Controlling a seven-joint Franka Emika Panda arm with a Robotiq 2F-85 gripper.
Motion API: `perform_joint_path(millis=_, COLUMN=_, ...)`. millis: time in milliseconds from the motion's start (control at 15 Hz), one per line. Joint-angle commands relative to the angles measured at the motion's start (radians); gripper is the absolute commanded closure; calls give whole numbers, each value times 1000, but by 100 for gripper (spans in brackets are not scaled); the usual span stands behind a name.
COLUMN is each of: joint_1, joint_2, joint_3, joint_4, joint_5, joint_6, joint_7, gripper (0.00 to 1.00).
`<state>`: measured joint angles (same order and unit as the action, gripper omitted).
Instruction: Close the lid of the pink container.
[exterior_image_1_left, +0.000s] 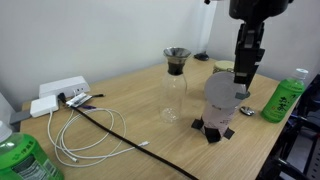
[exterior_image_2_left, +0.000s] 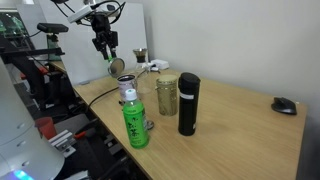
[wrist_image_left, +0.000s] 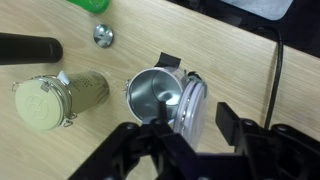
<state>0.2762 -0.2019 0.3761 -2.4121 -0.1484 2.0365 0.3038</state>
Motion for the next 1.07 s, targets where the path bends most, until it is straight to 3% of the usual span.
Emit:
perform_joint_path(millis=0, joint_1=2, joint_2=22, joint_3=-22, joint_4=16, joint_5=0, joint_6=1, joint_7=-45, gripper=15)
perform_joint_path(millis=133, joint_1=3, joint_2=26, joint_3=-38, joint_4=26, joint_5=25, joint_6=-1, joint_7=-95, gripper=2)
perform_joint_path(millis=200, joint_1=4, joint_2=28, joint_3=-44, joint_4=32, joint_5=32, joint_6=-3, joint_7=-116, gripper=0)
perform_joint_path(millis=800, joint_1=7, joint_2=93, joint_3=-47, joint_4=82, joint_5=20, joint_6=-19, joint_7=-139, gripper=0)
perform_joint_path(millis=867, joint_1=7, joint_2=98, joint_3=-47, joint_4=85, joint_5=19, joint_6=-19, joint_7=-138, gripper=3)
perform_joint_path(millis=933, joint_1=7, joint_2=102, joint_3=-47, joint_4=87, joint_5=18, joint_6=-19, joint_7=-136, gripper=20)
perform_joint_path(millis=1000, joint_1=7, joint_2=104, joint_3=-48, joint_4=89, joint_5=17, joint_6=-20, joint_7=-134, gripper=28)
